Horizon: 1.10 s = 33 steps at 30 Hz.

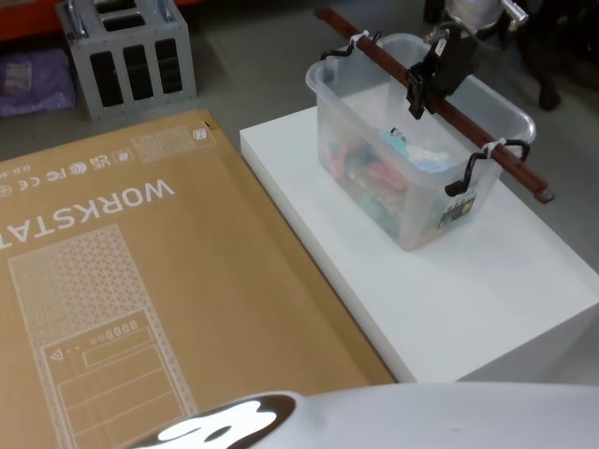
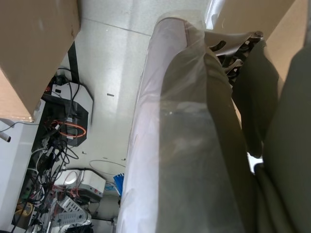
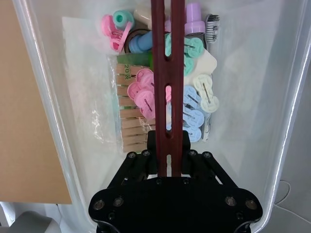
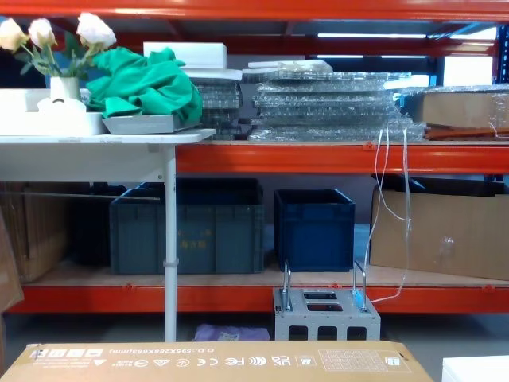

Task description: Use one hand to grasp the basket and place it at the designated location.

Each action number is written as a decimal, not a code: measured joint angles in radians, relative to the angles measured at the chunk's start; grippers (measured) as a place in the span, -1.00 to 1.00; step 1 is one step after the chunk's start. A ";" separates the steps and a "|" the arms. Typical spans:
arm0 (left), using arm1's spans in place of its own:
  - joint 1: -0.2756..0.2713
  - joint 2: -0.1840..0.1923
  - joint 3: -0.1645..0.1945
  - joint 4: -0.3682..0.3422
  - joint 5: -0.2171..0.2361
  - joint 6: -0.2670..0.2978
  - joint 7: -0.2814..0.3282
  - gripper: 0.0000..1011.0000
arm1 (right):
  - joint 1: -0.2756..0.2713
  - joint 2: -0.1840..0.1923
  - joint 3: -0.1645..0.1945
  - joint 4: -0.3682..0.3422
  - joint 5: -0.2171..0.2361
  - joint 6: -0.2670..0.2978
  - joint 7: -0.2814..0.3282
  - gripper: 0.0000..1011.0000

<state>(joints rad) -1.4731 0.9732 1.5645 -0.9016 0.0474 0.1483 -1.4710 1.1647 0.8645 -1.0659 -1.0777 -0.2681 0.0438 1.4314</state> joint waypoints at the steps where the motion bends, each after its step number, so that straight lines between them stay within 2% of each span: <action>1: 0.000 0.000 0.000 0.000 0.000 0.000 0.000 -1.00 | 0.000 0.001 0.001 0.000 0.000 0.000 0.000 -0.53; 12: 0.000 0.000 0.000 0.000 0.000 0.000 0.000 -1.00 | -0.002 0.004 0.008 -0.005 0.003 0.002 0.000 -0.54; 19: 0.000 0.000 0.000 0.000 0.000 0.000 0.000 -1.00 | 0.000 0.022 0.022 -0.035 0.008 0.008 -0.003 -0.54; 26: 0.000 0.000 0.000 0.000 0.000 0.000 0.000 -1.00 | 0.006 0.064 0.048 -0.099 0.021 0.018 -0.003 -0.54; 33: 0.000 0.000 0.000 0.000 0.000 0.000 0.000 -1.00 | 0.014 0.124 0.084 -0.198 0.038 0.029 0.001 -0.54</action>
<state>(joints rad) -1.4731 0.9732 1.5645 -0.9016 0.0474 0.1483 -1.4710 1.1786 0.9883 -0.9818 -1.2759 -0.2299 0.0731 1.4326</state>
